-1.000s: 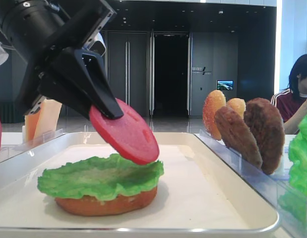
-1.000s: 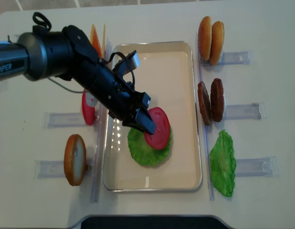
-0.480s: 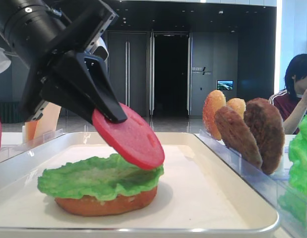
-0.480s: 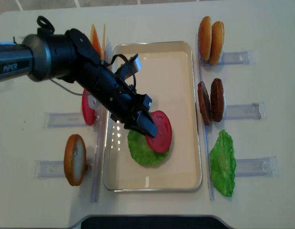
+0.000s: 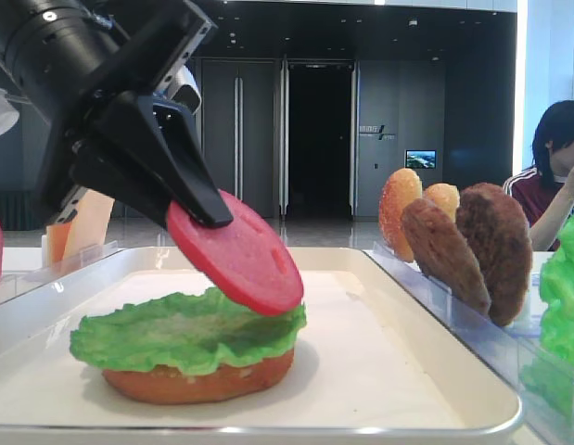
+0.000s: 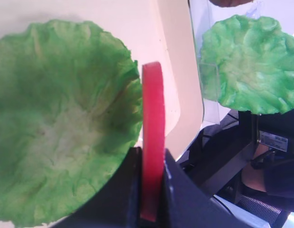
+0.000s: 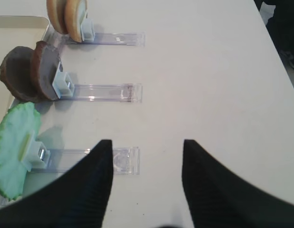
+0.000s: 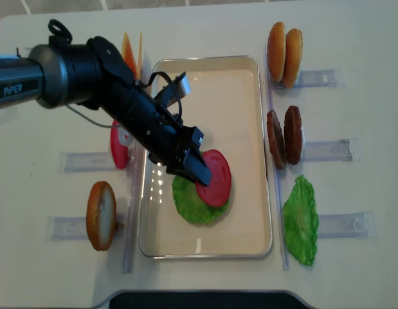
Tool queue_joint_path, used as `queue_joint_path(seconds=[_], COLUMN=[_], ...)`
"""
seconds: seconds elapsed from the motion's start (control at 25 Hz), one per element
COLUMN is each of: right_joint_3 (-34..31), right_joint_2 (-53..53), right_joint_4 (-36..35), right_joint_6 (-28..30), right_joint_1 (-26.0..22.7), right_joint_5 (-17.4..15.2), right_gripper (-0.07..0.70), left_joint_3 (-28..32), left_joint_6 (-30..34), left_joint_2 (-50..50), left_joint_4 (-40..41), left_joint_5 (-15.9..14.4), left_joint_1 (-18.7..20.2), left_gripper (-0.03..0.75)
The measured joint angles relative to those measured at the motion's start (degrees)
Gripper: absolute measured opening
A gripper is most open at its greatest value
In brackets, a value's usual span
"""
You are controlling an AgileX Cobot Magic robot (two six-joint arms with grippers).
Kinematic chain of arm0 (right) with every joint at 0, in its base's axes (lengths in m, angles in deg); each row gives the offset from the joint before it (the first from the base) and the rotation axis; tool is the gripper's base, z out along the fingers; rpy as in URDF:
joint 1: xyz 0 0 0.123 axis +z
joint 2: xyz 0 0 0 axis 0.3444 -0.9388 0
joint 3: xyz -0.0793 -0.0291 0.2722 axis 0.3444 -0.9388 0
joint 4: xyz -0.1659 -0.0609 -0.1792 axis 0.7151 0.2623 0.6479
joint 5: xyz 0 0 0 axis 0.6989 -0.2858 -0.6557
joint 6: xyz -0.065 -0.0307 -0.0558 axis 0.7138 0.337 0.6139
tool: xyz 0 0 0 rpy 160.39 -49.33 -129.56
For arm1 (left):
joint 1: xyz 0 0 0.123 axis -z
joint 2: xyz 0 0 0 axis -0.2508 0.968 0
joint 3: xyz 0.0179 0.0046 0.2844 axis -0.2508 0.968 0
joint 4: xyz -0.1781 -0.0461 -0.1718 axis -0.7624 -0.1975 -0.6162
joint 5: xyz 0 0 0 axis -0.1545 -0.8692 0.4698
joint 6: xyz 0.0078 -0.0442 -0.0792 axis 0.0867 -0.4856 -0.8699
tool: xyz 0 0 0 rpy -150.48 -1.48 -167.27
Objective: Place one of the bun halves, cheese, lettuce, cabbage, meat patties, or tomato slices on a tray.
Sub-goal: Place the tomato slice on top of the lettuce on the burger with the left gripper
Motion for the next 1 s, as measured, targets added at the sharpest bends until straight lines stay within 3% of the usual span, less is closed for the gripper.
queue_joint_path(seconds=[1.0], right_joint_3=[0.0], right_joint_2=[0.0], right_joint_4=[0.0], right_joint_6=[0.0], right_joint_1=[0.0], right_joint_5=[0.0], right_gripper=[0.353], left_joint_3=[0.0], left_joint_6=[0.4], left_joint_2=[0.0], left_joint_4=[-0.1], left_joint_5=[1.2], left_joint_1=[-1.3], left_gripper=[0.045])
